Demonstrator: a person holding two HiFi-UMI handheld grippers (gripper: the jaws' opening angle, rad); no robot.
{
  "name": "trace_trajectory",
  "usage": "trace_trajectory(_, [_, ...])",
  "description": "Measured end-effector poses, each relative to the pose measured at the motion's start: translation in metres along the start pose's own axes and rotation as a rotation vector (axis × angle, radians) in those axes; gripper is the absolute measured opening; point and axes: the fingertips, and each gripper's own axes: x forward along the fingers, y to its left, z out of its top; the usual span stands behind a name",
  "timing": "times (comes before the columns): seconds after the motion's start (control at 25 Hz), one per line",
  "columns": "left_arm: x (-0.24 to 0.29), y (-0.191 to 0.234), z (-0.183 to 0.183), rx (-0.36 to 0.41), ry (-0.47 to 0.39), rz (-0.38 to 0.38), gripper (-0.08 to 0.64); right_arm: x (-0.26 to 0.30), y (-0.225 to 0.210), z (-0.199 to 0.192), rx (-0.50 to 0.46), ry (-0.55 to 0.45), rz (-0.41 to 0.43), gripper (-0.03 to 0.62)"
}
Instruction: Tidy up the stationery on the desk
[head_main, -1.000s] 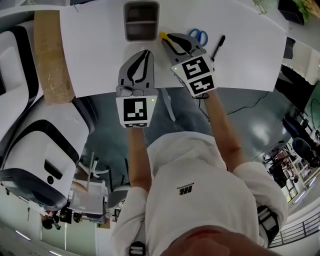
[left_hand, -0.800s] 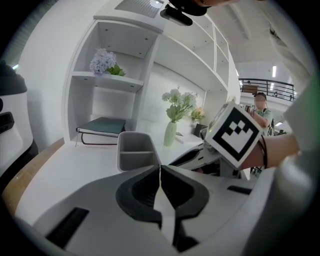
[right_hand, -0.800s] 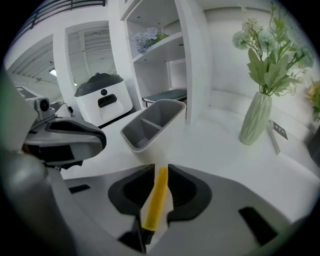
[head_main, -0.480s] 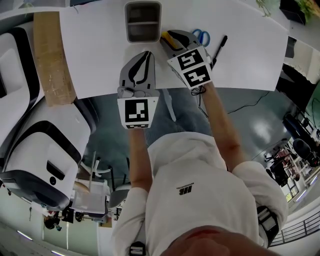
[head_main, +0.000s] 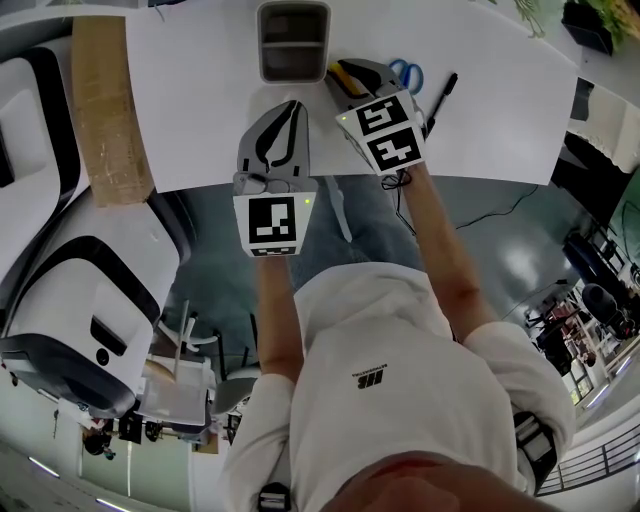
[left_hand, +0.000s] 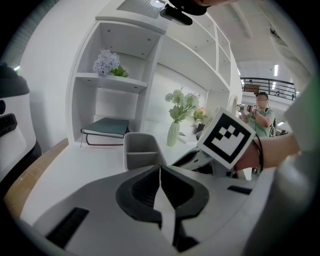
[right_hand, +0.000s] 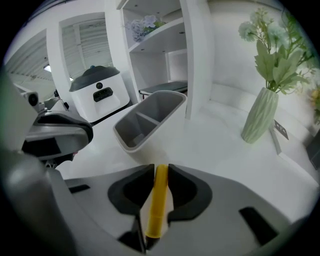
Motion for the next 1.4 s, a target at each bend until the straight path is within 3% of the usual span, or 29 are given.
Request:
trace_trajectory(0.6, [-0.015,-0.004,0.027,0.020,-0.044,0.010,0.000,-0.078,-0.004,0.047,0.021,-0.208,-0.054,0.057])
trace_trajectory(1.4, [-0.035,0.010,0.067,0.037,-0.108,0.044,0.000,-0.136,0.013,0.125,0.017,-0.435,-0.032,0.055])
